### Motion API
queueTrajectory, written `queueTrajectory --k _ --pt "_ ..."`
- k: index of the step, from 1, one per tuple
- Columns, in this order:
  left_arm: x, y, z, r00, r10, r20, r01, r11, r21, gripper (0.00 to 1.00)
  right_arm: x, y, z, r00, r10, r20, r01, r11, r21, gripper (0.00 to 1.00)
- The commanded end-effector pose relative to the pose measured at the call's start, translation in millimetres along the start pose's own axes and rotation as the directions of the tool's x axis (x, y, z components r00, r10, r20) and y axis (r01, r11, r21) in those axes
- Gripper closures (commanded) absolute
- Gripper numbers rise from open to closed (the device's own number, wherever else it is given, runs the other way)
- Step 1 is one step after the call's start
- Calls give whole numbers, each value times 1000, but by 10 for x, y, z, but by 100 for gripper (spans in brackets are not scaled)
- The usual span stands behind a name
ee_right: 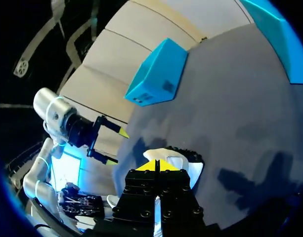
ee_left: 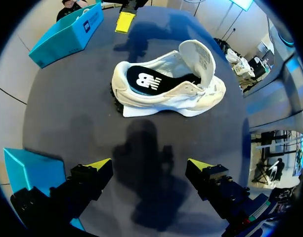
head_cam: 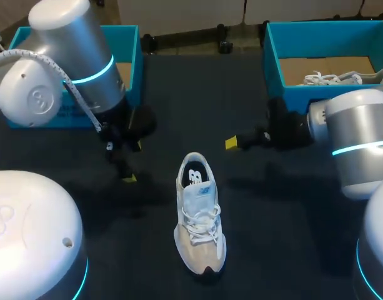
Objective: Take the shoe out of the shoebox, open the shoe tongue, remove and reinsert the insole, then place the shoe into the shoebox
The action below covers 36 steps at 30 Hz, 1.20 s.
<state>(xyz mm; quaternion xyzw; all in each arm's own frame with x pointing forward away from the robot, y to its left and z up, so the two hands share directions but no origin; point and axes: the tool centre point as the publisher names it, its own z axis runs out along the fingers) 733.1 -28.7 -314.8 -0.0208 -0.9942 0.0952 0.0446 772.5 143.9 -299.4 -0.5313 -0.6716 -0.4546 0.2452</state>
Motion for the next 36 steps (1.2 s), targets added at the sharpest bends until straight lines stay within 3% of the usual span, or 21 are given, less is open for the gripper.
queueTrajectory --k 1,12,28,30,36 --pt "52 30 -50 1000 12 -4 -12 999 -31 0 -42 50 -47 1000 24 20 -30 909 416 100" --pt "15 117 -50 1000 -22 -8 21 999 -39 0 -38 70 -65 994 56 96 -94 883 459 100" --pt "-91 344 -187 996 -84 -24 83 995 -48 0 186 -62 7 929 13 370 -153 924 351 100" --pt "-110 400 -220 996 -85 -14 84 993 -84 0 221 -96 0 920 21 391 -152 939 309 100" --pt "-110 400 -220 996 -85 -14 84 993 -84 0 221 -96 0 920 21 391 -152 939 309 100"
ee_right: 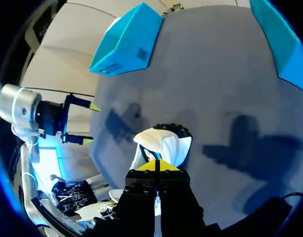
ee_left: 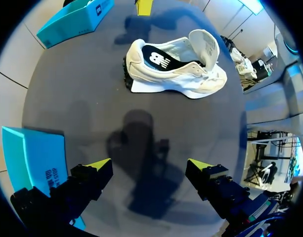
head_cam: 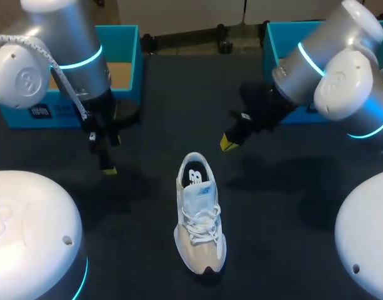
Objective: Take the shoe out of the shoebox, open the shoe tongue, remove and reinsert the insole, then place the shoe into the shoebox
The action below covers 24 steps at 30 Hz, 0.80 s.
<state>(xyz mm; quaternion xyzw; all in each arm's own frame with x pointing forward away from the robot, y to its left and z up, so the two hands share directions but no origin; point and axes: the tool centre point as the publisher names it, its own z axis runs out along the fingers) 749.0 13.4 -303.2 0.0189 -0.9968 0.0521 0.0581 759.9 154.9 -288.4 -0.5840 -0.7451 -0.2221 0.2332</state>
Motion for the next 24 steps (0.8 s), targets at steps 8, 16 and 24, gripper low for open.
queueTrajectory --k 8,16,24 --pt "17 7 -12 1000 1 4 -1 1000 -1 0 161 7 92 997 30 65 -28 999 -38 100" --pt "-129 398 -368 984 181 4 -180 980 82 0 581 -54 355 980 108 168 -86 987 -136 100" --pt "-296 735 -635 928 370 38 -372 925 78 0 863 -166 506 955 186 232 -140 969 -203 100"
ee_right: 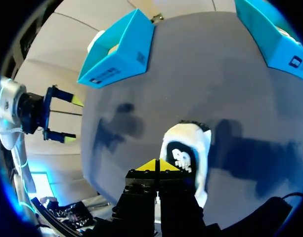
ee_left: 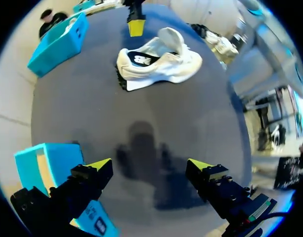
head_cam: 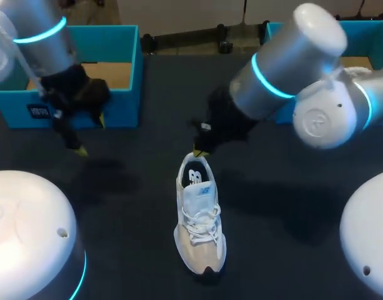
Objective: Take the shoe out of the shoebox, open the shoe tongue, remove and reinsert the insole, then place the shoe into the shoebox
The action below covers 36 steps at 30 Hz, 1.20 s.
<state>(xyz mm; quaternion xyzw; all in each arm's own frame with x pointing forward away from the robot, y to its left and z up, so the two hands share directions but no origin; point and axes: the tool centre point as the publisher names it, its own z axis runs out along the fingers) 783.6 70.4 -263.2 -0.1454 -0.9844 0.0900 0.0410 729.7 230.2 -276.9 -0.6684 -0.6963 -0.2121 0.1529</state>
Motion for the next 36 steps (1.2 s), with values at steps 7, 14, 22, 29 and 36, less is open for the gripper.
queueTrajectory --k 7,14,22,29,36 --pt "63 293 -241 994 112 0 -112 994 4 0 286 -183 130 982 37 183 -27 998 -58 100" --pt "63 293 -241 994 112 0 -112 994 4 0 286 -183 130 982 37 183 -27 998 -58 100" --pt "-150 584 -410 974 221 50 -221 975 -12 0 139 -137 232 973 26 229 -10 997 -71 100" --pt "-231 717 -524 958 279 57 -278 960 -37 0 22 -159 352 957 30 289 10 991 -137 100" --pt "-318 738 -570 962 269 52 -266 962 -62 0 -83 -103 514 925 36 379 25 988 -154 100"
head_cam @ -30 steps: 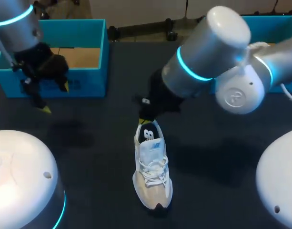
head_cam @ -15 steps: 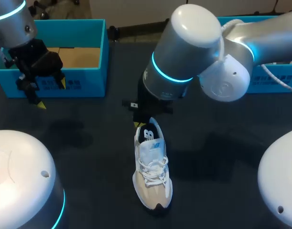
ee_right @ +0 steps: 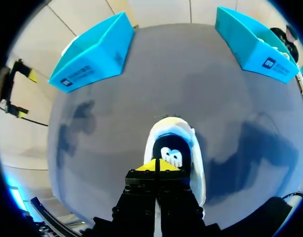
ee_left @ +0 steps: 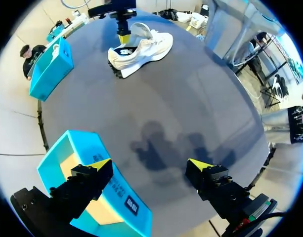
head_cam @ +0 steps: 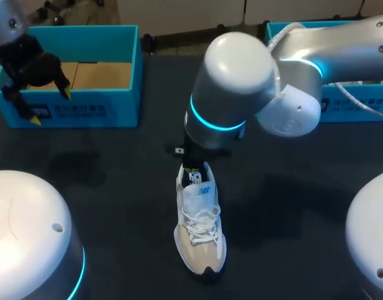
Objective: Take the shoe out of the shoebox, open the shoe tongue, remove and reinsert the insole, then place the shoe into the shoebox
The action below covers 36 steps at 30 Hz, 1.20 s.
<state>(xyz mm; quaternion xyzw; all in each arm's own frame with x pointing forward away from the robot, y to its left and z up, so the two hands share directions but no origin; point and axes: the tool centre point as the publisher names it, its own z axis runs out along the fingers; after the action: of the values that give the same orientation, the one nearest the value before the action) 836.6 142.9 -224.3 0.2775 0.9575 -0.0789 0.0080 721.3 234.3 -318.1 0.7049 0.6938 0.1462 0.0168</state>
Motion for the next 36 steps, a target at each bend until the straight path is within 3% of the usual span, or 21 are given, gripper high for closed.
queueTrajectory --k 1,5,13,27,36 --pt "-51 -3 -10 1000 -11 -7 11 1000 -15 0 131 3 136 998 -7 63 8 1000 -11 100" --pt "-43 4 -3 1000 -11 -6 11 1000 -18 0 138 9 236 995 -14 102 14 1000 -3 100" --pt "-43 4 -3 1000 -11 -6 11 1000 -18 0 138 9 236 995 -14 102 14 1000 -3 100" --pt "-43 4 -3 1000 -11 -6 11 1000 -18 0 -24 25 540 988 30 149 -30 1000 -3 100" --pt "-43 4 -3 1000 -11 -6 11 1000 -18 0 5 -24 268 958 28 284 -5 996 -84 100"
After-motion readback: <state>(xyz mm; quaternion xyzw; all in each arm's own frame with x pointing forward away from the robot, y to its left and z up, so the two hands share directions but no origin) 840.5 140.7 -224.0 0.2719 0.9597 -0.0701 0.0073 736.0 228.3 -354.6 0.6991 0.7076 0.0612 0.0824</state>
